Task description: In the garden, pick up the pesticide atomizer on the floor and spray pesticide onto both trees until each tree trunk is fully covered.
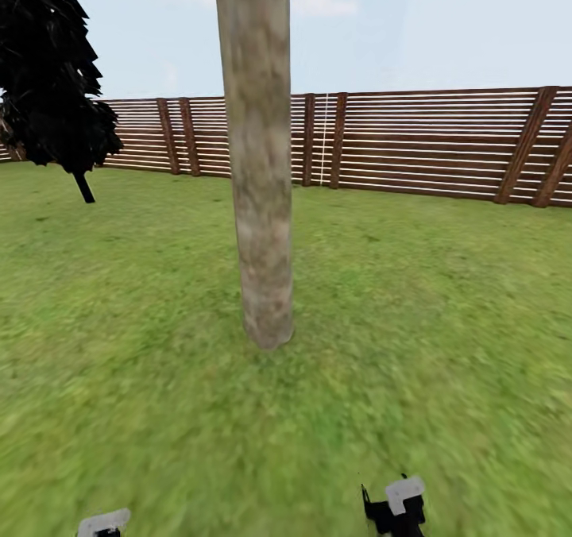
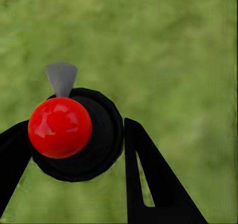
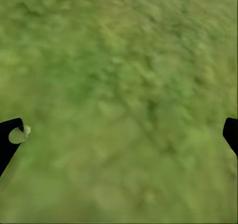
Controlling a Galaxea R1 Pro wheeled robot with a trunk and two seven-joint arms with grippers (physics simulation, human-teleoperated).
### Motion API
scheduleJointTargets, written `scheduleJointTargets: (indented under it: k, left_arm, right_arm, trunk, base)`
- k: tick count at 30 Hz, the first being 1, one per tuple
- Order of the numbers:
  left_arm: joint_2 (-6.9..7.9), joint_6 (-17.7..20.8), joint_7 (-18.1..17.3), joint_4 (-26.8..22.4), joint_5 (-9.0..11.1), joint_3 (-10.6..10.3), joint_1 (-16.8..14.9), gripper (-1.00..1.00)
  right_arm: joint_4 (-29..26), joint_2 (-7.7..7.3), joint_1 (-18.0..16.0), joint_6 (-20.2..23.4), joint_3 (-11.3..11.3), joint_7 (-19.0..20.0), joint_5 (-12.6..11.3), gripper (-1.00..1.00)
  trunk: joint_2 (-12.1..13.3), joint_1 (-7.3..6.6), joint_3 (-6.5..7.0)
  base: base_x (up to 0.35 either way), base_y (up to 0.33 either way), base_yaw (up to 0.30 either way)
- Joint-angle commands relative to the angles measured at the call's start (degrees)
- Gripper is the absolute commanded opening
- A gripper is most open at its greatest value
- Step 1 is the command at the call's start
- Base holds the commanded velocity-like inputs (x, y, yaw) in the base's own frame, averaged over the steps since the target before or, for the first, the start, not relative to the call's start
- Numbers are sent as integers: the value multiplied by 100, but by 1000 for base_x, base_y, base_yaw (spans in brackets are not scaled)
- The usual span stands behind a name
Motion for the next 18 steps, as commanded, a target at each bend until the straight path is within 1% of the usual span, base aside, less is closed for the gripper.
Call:
scheduleJointTargets:
  k: [1, 2, 3, 4, 5, 6, 7, 8, 9, 10, 11, 12, 14, 15, 16, 17, 18]
  left_arm:
    - [-2, 3, -8, -202, -144, -38, -1, -100]
    - [-4, 19, -15, -433, -334, -127, -14, -100]
    - [-4, 35, -46, -663, -556, -250, -42, -100]
    - [0, 58, -226, -909, -884, -450, -89, -100]
    - [14, 103, -687, -1034, -1243, -653, -108, -100]
    - [34, 217, -1186, -1084, -1520, -767, -153, -100]
    - [60, 564, -2023, -1148, -1941, -847, -374, -100]
    - [95, 1112, -3321, -1198, -2708, -889, -787, -100]
    - [109, 1227, -3910, -1213, -3113, -893, -928, -100]
    - [111, 1280, -4435, -1239, -3515, -895, -1042, -100]
    - [110, 1299, -4740, -1269, -3771, -895, -1102, -100]
    - [101, 1323, -5141, -1387, -4115, -896, -1151, -100]
    - [99, 1334, -5481, -1492, -4274, -899, -1168, -100]
    - [98, 1336, -5614, -1516, -4314, -902, -1172, -100]
    - [93, 1343, -5670, -1558, -4373, -903, -1174, -100]
    - [88, 1386, -5702, -1613, -4460, -900, -1175, -100]
    - [82, 1558, -5800, -1690, -4602, -897, -1176, -100]
  right_arm:
    - [-372, 3, 4, 44, 1, 417, 1, 100]
    - [-698, 4, 0, 177, 2, 867, 1, 100]
    - [-969, 5, -31, 421, 2, 1283, 1, 100]
    - [-1271, 5, -140, 806, 3, 1722, 1, 100]
    - [-1455, 10, -337, 1087, 8, 2143, 11, 100]
    - [-1512, 14, -519, 1210, 10, 2482, 59, 100]
    - [-1547, 27, -814, 1303, 14, 3014, 235, 100]
    - [-1570, 84, -1226, 1511, 16, 4126, 739, 100]
    - [-1581, 190, -1355, 1586, 17, 4701, 966, 100]
    - [-1585, 313, -1420, 1617, 15, 5103, 1069, 100]
    - [-1587, 378, -1442, 1628, 16, 5296, 1105, 100]
    - [-1577, 432, -1458, 1635, 19, 5770, 1168, 100]
    - [-1581, 449, -1464, 1638, 19, 6257, 1242, 100]
    - [-1577, 444, -1465, 1638, 15, 6344, 1257, 100]
    - [-1574, 440, -1465, 1638, 13, 6374, 1266, 100]
    - [-1572, 438, -1465, 1638, 17, 6390, 1271, 100]
    - [-1571, 438, -1465, 1639, 19, 6400, 1272, 100]
  trunk:
    - [0, 0, -1]
    - [0, 0, -1]
    - [0, 0, -1]
    - [0, 0, -1]
    - [0, 0, -1]
    - [0, 0, -1]
    - [0, 0, -1]
    - [0, 0, -1]
    - [0, 0, -1]
    - [0, 0, -1]
    - [0, 0, -1]
    - [0, 0, -1]
    - [0, 0, -1]
    - [0, 0, -1]
    - [0, 0, -1]
    - [0, 0, -1]
    - [0, 0, -1]
  base:
    - [51, 0, 0]
    - [26, 0, 0]
    - [13, 0, 0]
    - [5, 0, 0]
    - [2, 0, 0]
    - [1, 0, 0]
    - [0, 0, 0]
    - [0, 0, 0]
    - [0, 0, 0]
    - [0, 0, 0]
    - [0, 0, 0]
    - [0, 0, 0]
    - [0, 0, 0]
    - [0, 0, 0]
    - [0, 0, 0]
    - [0, 0, 0]
    - [0, 0, 0]
